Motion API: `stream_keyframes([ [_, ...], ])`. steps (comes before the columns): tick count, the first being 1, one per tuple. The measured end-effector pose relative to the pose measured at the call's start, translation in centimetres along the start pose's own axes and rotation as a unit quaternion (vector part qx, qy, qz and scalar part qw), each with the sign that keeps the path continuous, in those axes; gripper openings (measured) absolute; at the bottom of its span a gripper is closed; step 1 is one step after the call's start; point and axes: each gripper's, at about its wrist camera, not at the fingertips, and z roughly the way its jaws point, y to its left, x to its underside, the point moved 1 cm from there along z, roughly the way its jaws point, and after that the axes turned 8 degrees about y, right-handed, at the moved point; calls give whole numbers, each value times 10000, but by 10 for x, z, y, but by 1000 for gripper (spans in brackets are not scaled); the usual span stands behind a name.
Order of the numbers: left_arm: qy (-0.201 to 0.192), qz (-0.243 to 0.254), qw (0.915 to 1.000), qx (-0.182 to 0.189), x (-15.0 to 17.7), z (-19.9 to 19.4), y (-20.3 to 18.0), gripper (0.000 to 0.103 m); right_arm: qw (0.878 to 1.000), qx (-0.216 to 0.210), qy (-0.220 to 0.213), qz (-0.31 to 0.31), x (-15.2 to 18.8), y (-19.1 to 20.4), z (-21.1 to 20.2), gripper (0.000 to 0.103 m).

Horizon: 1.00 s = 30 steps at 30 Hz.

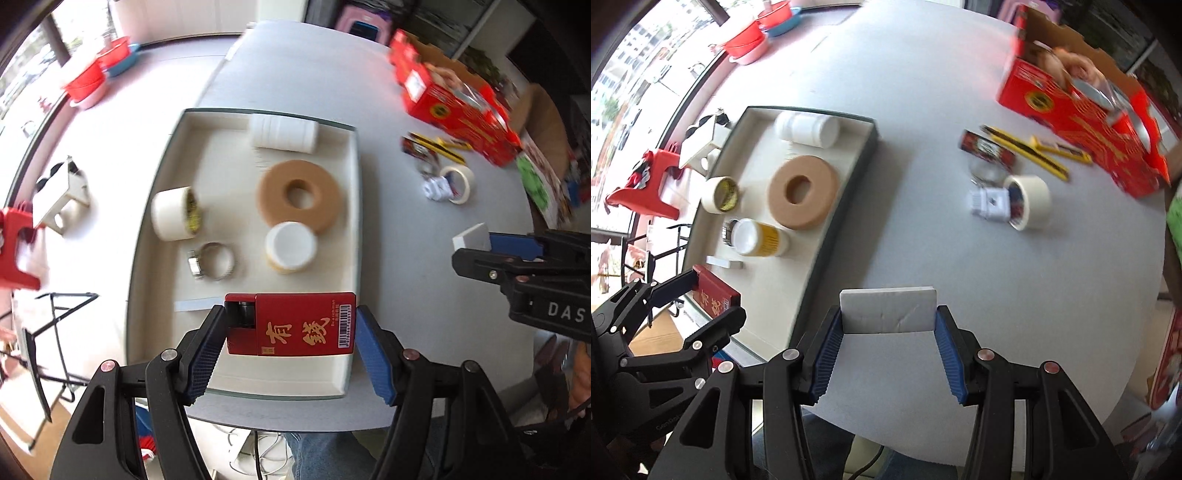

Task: Organize rigid objects
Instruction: 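Carry the red box with the left tool while the right tool carries the white block to the tray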

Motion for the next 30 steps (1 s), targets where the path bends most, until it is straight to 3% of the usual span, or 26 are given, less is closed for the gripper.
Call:
stream_keyframes([
  [12, -59, -715, 9974, -83, -2, 4, 51, 72, 9985, -49, -112, -527, -24, 64, -2, 51],
  [30, 9, -769, 9970, -15, -13, 13, 60, 72, 9986, 22, 15, -521, -41, 75, 13, 51],
])
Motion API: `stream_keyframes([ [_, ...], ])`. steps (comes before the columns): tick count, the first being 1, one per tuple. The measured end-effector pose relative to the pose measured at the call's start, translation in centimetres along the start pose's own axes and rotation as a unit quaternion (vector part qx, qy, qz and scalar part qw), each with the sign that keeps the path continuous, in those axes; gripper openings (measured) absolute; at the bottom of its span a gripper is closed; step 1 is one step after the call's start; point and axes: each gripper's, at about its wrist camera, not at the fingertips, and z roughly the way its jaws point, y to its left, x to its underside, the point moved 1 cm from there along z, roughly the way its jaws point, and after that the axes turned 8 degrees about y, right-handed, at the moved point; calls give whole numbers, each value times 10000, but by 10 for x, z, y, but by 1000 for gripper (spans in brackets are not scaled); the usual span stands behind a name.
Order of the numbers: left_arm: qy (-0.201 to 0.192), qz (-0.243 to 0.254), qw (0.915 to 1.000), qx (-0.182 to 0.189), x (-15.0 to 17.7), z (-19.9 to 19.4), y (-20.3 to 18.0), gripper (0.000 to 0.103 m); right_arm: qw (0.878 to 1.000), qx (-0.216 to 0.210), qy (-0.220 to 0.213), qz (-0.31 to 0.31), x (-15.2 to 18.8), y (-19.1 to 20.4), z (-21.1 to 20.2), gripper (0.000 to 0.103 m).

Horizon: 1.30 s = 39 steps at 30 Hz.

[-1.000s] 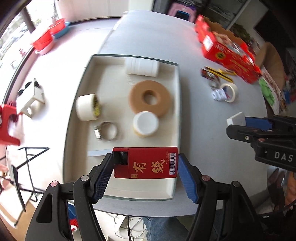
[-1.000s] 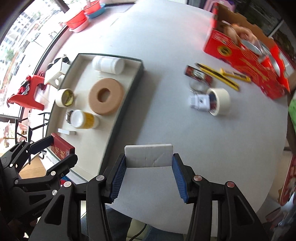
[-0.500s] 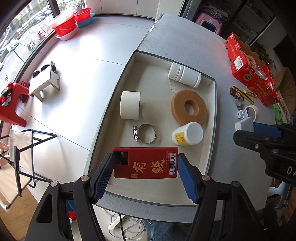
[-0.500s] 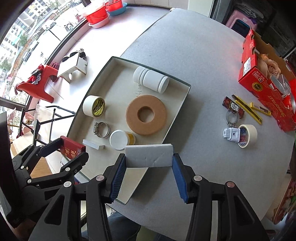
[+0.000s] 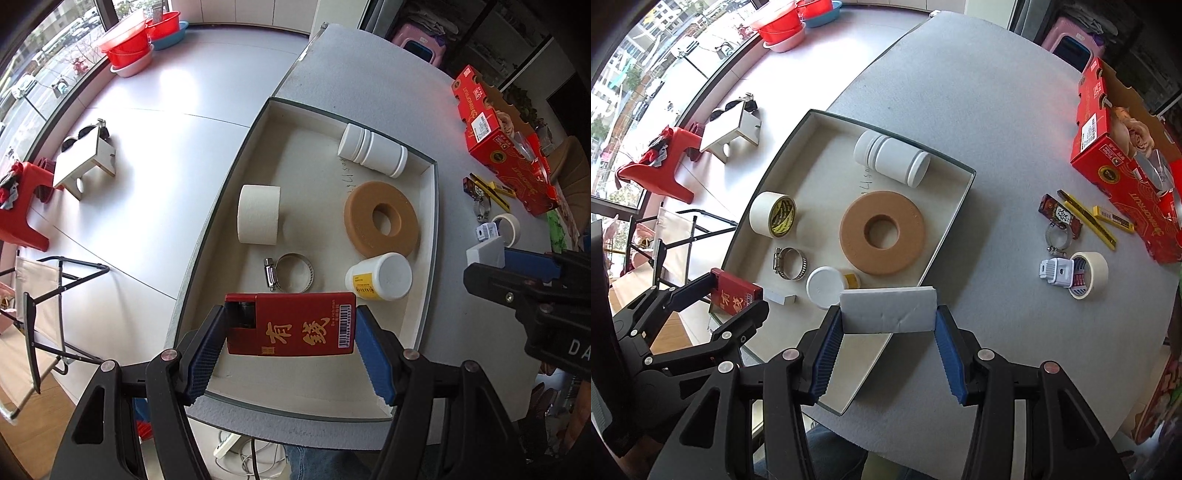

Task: Organize rigid objects
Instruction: 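Carry the red box with the left tool while the right tool carries the white block to the tray, then lower the red box into the tray and open the left tool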

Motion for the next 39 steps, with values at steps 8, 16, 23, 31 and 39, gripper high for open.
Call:
stream_keyframes([
  [8, 71, 18, 10000, -12, -5, 6, -2, 72, 10000, -5, 42, 22, -8, 0, 5, 51],
  [16, 113, 3, 9999, -73, -16, 11, -4, 72, 9999, -69, 80, 68, -20, 0, 10, 51],
  [23, 147, -64, 9998, -103, -24, 15, -4, 72, 9999, -74, 111, 12, -30, 4, 14, 51],
  [31, 190, -65, 9997, -114, -28, 20, -6, 72, 9999, -14, 101, -14, -37, 6, 18, 51],
  [39, 275, -158, 9994, -115, -35, 27, -4, 72, 9999, -13, 113, 18, -52, 9, 26, 51],
])
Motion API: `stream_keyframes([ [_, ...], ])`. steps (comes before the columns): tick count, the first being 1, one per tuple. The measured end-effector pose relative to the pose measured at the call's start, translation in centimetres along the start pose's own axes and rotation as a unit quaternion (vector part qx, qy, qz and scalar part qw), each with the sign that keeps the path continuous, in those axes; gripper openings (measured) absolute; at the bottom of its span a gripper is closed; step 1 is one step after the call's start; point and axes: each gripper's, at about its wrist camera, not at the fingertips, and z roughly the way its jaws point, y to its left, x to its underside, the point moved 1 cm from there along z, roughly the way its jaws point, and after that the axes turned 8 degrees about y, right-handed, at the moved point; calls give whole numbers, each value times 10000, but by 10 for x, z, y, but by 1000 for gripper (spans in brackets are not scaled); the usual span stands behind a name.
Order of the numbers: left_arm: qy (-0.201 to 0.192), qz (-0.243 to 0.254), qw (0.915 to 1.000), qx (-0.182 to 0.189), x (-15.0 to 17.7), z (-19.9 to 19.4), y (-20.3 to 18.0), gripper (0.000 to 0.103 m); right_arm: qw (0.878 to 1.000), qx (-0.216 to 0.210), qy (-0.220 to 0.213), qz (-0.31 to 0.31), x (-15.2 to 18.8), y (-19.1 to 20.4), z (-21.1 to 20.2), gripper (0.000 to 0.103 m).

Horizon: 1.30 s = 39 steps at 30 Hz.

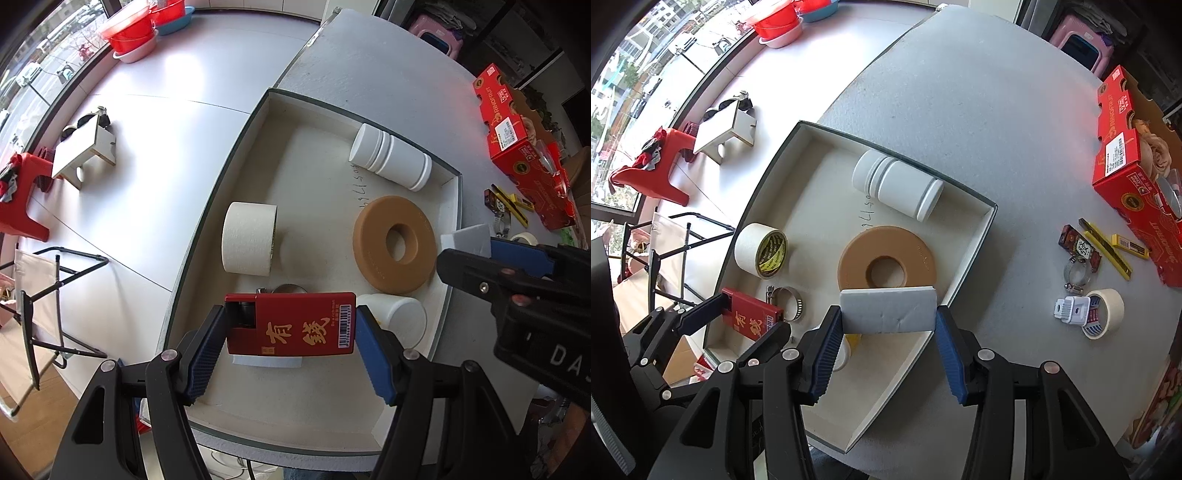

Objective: Organize rigid objects

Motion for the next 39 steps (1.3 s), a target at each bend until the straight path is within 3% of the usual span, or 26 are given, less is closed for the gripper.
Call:
stream_keyframes([
  [8, 155, 59, 9998, -72, -7, 12, -4, 73, 9999, -104, 87, 31, -10, 4, 18, 51],
  [11, 206, 74, 9997, -122, -8, 14, -5, 79, 9997, -187, 138, -7, -12, 4, 20, 52],
  [12, 215, 74, 9997, -96, -7, 14, -5, 79, 9997, -197, 139, 0, -13, 4, 20, 62],
  [13, 213, 69, 9997, -53, -7, 14, -5, 80, 9997, -204, 103, 25, -12, 3, 18, 81],
  [15, 150, 56, 9999, -46, -6, 11, -4, 89, 9996, -263, 16, 73, -11, 0, 14, 91],
  [20, 0, 42, 10000, -86, -4, 5, -3, 90, 9992, -258, 114, 266, -5, -11, 11, 91],
  [23, 4, 66, 10000, -40, -2, 5, -5, 103, 9982, -336, 158, 465, 3, -21, 11, 92],
  [33, -70, 372, 9993, -80, 3, 2, -26, 103, 9952, -407, 294, 842, 34, -59, 11, 92],
  [39, -14, 651, 9979, 57, 6, -4, -56, 103, 9910, -15, 191, 1324, 54, -113, 8, 91],
])
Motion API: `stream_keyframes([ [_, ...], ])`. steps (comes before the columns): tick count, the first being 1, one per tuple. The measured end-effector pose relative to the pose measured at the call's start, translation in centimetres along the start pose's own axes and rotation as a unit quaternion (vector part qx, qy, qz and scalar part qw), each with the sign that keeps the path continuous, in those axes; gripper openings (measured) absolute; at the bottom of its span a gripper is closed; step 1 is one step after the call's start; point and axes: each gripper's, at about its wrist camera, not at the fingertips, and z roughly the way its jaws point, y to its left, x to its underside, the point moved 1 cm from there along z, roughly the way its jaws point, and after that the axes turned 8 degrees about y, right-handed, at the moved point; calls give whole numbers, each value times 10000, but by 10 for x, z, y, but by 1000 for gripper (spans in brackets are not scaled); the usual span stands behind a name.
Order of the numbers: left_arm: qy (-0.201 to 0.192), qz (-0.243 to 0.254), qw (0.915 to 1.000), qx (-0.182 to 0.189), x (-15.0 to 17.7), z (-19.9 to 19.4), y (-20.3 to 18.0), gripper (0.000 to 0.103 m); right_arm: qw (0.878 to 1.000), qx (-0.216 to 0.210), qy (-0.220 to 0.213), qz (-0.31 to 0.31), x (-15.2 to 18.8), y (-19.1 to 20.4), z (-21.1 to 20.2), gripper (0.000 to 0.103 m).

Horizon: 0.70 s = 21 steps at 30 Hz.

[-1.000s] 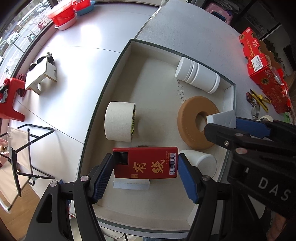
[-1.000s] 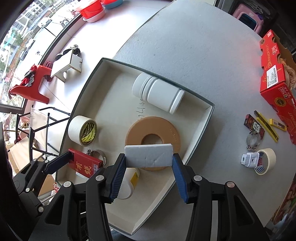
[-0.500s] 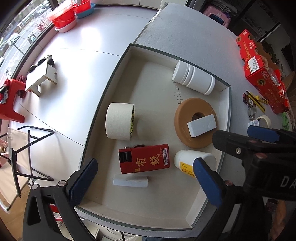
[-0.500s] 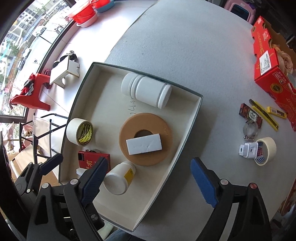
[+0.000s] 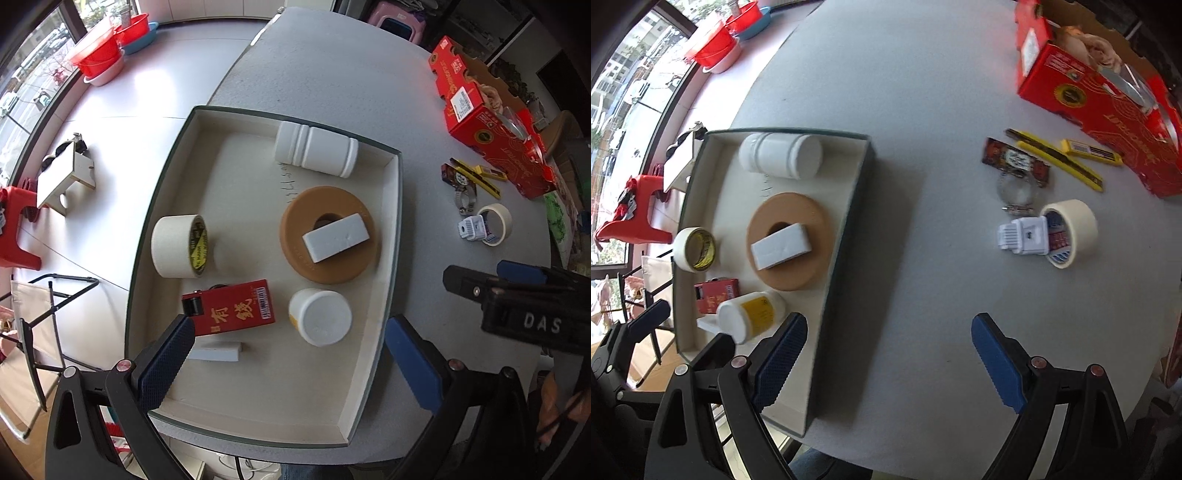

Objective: Organize rigid objects

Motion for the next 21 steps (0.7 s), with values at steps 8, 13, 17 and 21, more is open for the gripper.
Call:
stream_keyframes([
  [8, 174, 443, 9988, 133, 1, -3, -46, 103, 9954, 345, -151, 876, -25, -88, 0, 91],
  [13, 273, 597, 9977, 180, -5, -2, -72, 103, 9942, 136, -227, 1041, -42, -111, 2, 91],
  [17, 335, 742, 9965, 179, -14, -1, -95, 103, 9950, -29, -198, 983, -52, -119, 10, 89],
  [21, 385, 849, 9954, 198, -22, 1, -116, 103, 9909, -461, 42, 1261, -49, -138, 22, 46],
])
